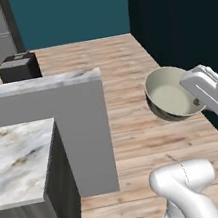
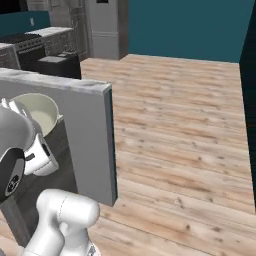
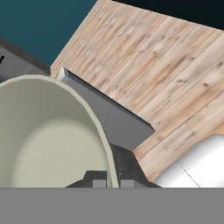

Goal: Take the smaller bowl and place it next to the appetizer plate on the dining counter , and place the larger bowl next to the plate with cooked food.

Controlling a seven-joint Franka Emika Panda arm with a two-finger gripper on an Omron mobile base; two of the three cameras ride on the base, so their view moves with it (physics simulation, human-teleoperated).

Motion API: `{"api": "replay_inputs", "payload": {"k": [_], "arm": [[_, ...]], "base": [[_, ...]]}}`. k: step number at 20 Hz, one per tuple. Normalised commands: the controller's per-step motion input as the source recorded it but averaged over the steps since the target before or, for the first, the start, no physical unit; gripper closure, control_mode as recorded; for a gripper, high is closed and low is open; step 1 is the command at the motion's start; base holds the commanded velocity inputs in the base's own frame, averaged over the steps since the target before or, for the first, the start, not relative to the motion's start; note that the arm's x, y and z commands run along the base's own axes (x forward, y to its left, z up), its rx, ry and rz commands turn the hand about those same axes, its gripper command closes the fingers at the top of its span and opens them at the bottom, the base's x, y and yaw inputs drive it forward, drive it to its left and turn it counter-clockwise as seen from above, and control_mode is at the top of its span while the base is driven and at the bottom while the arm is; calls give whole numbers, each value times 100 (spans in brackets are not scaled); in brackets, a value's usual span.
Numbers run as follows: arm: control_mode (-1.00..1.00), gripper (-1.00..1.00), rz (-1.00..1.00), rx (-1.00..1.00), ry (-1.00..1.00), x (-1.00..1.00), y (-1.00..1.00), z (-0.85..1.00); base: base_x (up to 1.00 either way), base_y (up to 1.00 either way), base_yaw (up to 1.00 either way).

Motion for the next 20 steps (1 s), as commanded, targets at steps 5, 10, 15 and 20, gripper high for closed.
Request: {"api": "replay_inputs", "payload": {"k": [5,10,15,20], "arm": [[100,100,0,0,0,0,0,0],[100,100,0,0,0,0,0,0],[100,100,0,0,0,0,0,0],[100,100,0,0,0,0,0,0]], "base": [[-100,79,-29],[-62,99,-26],[-61,100,-21],[-49,100,-19]]}}
